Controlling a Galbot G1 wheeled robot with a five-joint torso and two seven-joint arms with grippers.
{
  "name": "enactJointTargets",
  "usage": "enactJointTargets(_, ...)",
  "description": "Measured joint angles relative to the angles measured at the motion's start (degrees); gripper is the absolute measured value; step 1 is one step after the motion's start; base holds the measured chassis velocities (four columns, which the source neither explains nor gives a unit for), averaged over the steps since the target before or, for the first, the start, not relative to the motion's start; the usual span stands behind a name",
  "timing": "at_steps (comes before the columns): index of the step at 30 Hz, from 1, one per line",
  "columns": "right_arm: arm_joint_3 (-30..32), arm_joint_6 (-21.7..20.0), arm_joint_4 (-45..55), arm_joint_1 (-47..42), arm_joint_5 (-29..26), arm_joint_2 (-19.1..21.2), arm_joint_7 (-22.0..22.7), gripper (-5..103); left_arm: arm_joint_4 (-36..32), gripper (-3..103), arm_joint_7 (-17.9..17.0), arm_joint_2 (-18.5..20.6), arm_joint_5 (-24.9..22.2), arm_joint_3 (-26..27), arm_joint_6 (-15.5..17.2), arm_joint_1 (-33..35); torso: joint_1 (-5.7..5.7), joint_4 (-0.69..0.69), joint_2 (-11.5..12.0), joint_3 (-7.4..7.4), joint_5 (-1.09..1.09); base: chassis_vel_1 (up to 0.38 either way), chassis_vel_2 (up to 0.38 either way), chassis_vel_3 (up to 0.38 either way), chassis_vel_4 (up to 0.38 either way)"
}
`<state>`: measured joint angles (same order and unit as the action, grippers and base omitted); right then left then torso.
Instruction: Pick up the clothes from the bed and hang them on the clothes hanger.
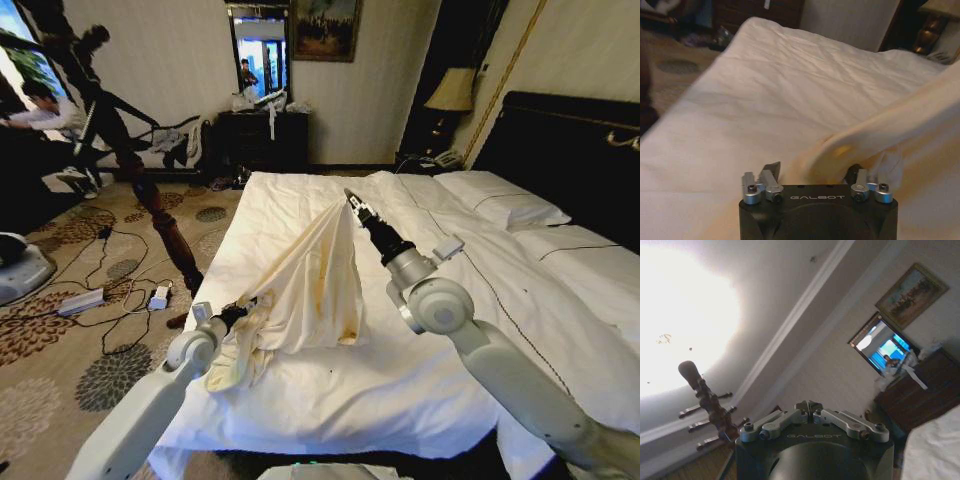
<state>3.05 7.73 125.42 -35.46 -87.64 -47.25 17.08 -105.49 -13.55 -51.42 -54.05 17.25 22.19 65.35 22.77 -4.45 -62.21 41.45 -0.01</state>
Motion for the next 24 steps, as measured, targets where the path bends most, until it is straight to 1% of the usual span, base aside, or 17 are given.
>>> enactJointTargets(1,0.1,0.3,0.0,0.7,-0.5,-0.2,0.0,0,-0.9,76,0.1,0.6,1.7,1.1,0.0,1.9,0.00,-0.01,0.0,0.00,0.00,0.000,0.000,0.000,0.000)
enactJointTargets(2,0.3,0.6,0.2,1.5,-1.2,-0.2,-0.1,0,-2.3,81,0.2,1.6,4.8,2.6,-0.4,5.0,-0.01,0.00,0.0,-0.01,0.00,0.000,0.000,0.000,0.000)
enactJointTargets(3,0.3,0.6,0.3,1.7,-1.3,-0.2,-0.1,0,-3.0,86,0.4,1.9,6.0,3.3,-0.8,6.4,-0.01,0.00,0.0,0.00,0.01,0.000,0.000,0.000,0.000)
enactJointTargets(4,0.3,0.6,0.3,1.7,-1.3,-0.2,-0.1,0,-3.0,86,0.4,1.9,6.0,3.3,-0.8,6.4,-0.01,0.00,0.0,0.00,0.01,0.000,0.000,0.000,0.000)
enactJointTargets(6,0.3,0.8,0.5,2.4,-1.4,-0.2,-0.4,0,-5.1,97,1.3,2.1,7.5,5.4,-1.9,9.6,-0.01,0.00,0.0,-0.01,0.00,0.000,0.000,0.000,0.000)
enactJointTargets(8,0.4,0.8,0.8,2.6,-1.4,-0.1,-0.5,0,-6.4,99,2.3,2.2,8.1,6.3,-3.1,11.4,-0.01,-0.01,0.0,-0.01,0.01,0.000,0.000,0.000,0.000)
enactJointTargets(9,0.4,0.8,0.8,2.6,-1.4,-0.1,-0.5,0,-6.4,99,2.3,2.2,8.1,6.3,-3.1,11.4,-0.01,-0.01,0.0,-0.01,0.01,0.000,0.000,0.000,0.000)
enactJointTargets(10,0.6,0.9,1.1,2.6,-1.2,0.1,-0.6,0,-7.4,100,3.3,2.3,8.5,6.4,-4.2,12.4,-0.01,-0.02,0.0,-0.01,0.01,0.000,0.000,0.000,0.000)
enactJointTargets(13,0.7,0.9,1.7,2.1,-0.2,0.7,-1.1,0,-9.8,100,4.5,1.8,9.3,5.7,-5.9,14.4,-0.01,-0.02,0.0,-0.01,0.02,0.000,0.000,0.000,0.000)
enactJointTargets(16,0.7,0.9,2.0,1.8,0.1,1.0,-1.2,0,-10.6,100,4.6,1.2,9.9,5.1,-6.2,14.9,-0.01,-0.01,0.0,-0.01,0.01,0.000,0.000,0.000,0.000)
enactJointTargets(19,1.0,0.9,3.0,0.7,0.6,2.0,-1.5,0,-11.2,100,4.7,-1.3,12.5,2.9,-7.0,14.9,-0.01,-0.02,0.0,-0.01,0.02,0.000,0.000,0.000,0.000)
enactJointTargets(21,1.0,0.9,3.0,0.6,0.7,2.0,-1.5,0,-11.1,100,4.6,-1.6,12.9,2.7,-7.1,14.8,-0.01,-0.02,0.0,-0.01,0.02,0.000,0.000,0.000,0.000)
enactJointTargets(24,1.0,0.9,3.0,0.5,1.0,2.1,-1.7,0,-10.6,100,4.8,-3.4,14.7,1.2,-7.7,14.6,-0.01,-0.01,0.0,-0.01,0.02,0.000,0.000,0.000,0.000)
